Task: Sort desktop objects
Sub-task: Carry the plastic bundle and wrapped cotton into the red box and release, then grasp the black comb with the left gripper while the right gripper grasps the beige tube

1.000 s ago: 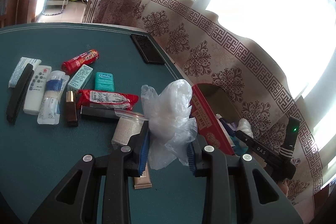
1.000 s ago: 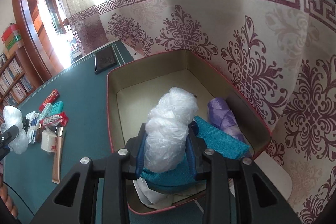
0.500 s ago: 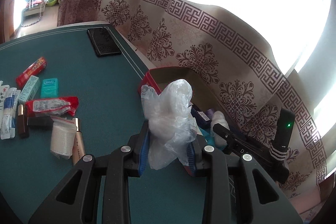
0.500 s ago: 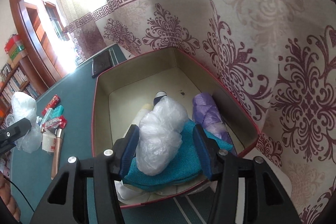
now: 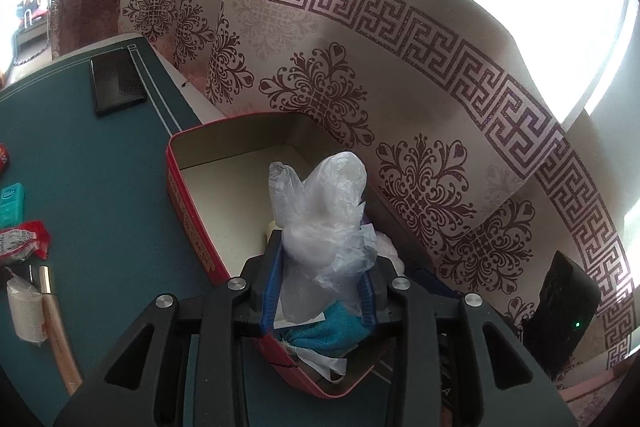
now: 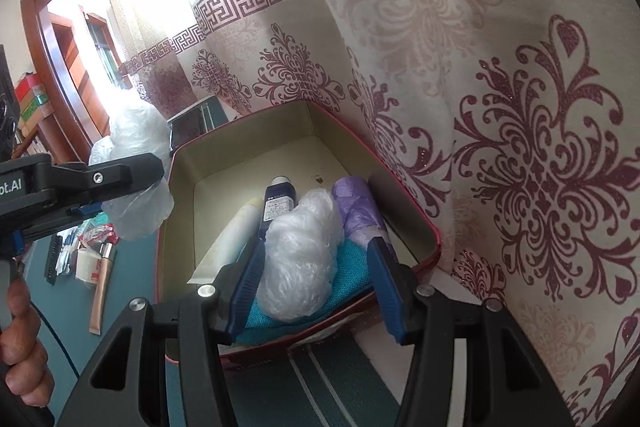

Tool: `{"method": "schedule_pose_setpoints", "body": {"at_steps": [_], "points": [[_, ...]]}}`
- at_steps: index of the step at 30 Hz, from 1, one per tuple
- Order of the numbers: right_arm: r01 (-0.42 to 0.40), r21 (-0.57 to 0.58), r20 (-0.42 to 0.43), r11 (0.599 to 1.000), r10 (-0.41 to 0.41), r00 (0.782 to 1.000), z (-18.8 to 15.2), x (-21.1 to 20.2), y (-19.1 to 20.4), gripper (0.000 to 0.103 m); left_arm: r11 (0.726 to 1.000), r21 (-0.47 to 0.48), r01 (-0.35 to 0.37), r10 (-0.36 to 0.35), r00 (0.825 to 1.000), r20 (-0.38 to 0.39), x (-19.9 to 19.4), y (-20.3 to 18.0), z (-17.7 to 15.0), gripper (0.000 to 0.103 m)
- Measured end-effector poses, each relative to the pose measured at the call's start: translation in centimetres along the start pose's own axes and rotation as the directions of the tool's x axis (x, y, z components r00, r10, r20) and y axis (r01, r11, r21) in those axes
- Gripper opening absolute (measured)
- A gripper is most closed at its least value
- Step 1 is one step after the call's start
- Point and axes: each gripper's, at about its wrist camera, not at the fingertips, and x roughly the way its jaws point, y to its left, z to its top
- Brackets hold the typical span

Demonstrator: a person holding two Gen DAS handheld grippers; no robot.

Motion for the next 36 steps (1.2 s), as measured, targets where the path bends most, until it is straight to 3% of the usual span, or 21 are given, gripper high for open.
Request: {"method": "schedule_pose_setpoints", "body": {"at_steps": [3, 5, 11, 21, 29, 36], "points": [[-0.008, 0.002, 0.005, 1.0, 0.008, 1.0, 0.0, -0.2, -0.2, 0.059, 1.0, -0.008, -0.026, 0.025, 0.999, -0.029, 1.2, -0.3, 0.0, 0.057], [-0.006, 0.001, 0.012, 1.0, 0.006, 1.0, -0.1, -0.4, -0.3, 0.062, 0.999, -0.013, -0.033, 0.032, 0.999, -0.039, 1.7, -0.2, -0.2, 0.061], [-0.006, 0.008, 0.021, 1.0, 0.006, 1.0, -0.1, -0.4, -0.4, 0.064, 0.997, -0.054, -0.06, 0.057, 0.996, -0.064, 2.1, 1.1, -1.1, 0.062], [-0.011, -0.012, 0.014, 1.0, 0.011, 1.0, -0.3, -0.3, 1.2, 0.065, 0.987, -0.112, -0.112, 0.111, 0.994, -0.016, 0.2, 4.0, -2.2, 0.062], [-0.03, -0.06, 0.024, 0.998, 0.031, 0.999, 0.0, -0.7, 4.0, 0.065, 0.977, -0.145, -0.155, 0.163, 0.986, 0.04, -3.4, 6.4, -1.9, 0.062], [-0.064, -0.132, 0.008, 0.989, 0.065, 0.998, -0.5, -0.8, 7.9, 0.065, 0.948, -0.235, -0.214, 0.237, 0.969, 0.076, -7.4, 11.3, -2.4, 0.062]]}}
